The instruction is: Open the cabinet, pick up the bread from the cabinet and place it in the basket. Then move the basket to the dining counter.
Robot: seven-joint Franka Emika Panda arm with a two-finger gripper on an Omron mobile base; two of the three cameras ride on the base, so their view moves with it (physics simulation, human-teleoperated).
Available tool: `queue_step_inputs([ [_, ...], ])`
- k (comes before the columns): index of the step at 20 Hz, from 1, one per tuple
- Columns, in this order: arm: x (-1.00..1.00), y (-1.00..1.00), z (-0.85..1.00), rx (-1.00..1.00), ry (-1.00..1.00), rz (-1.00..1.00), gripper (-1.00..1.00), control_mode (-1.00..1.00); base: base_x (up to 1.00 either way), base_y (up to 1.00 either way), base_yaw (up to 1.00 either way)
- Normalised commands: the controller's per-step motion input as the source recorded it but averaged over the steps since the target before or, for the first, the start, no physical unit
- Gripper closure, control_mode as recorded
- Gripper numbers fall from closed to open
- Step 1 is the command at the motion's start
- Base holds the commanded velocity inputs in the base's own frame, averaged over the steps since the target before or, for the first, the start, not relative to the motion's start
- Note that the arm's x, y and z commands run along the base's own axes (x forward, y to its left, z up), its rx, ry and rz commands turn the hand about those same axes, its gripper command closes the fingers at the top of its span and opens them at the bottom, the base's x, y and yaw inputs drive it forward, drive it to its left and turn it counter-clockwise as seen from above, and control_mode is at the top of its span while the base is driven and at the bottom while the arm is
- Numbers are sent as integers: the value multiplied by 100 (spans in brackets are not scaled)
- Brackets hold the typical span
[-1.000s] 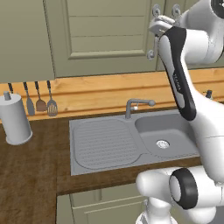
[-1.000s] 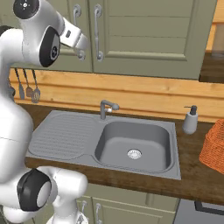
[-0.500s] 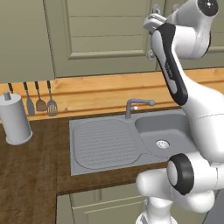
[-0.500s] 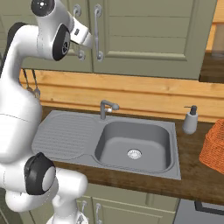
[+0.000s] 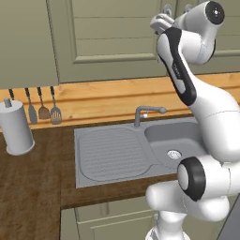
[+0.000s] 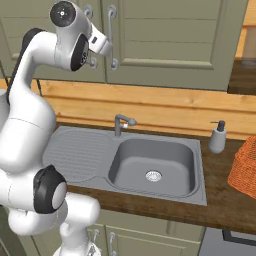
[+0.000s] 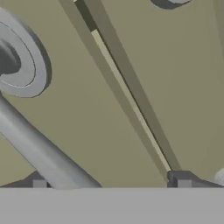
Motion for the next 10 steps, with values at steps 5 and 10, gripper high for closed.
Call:
queue_step_inputs([
  [5,25,14,-5,10,-1,0,100,-100,0,0,0],
  [10,49,7,-4,9,-1,0,100,-100,0,0,0],
])
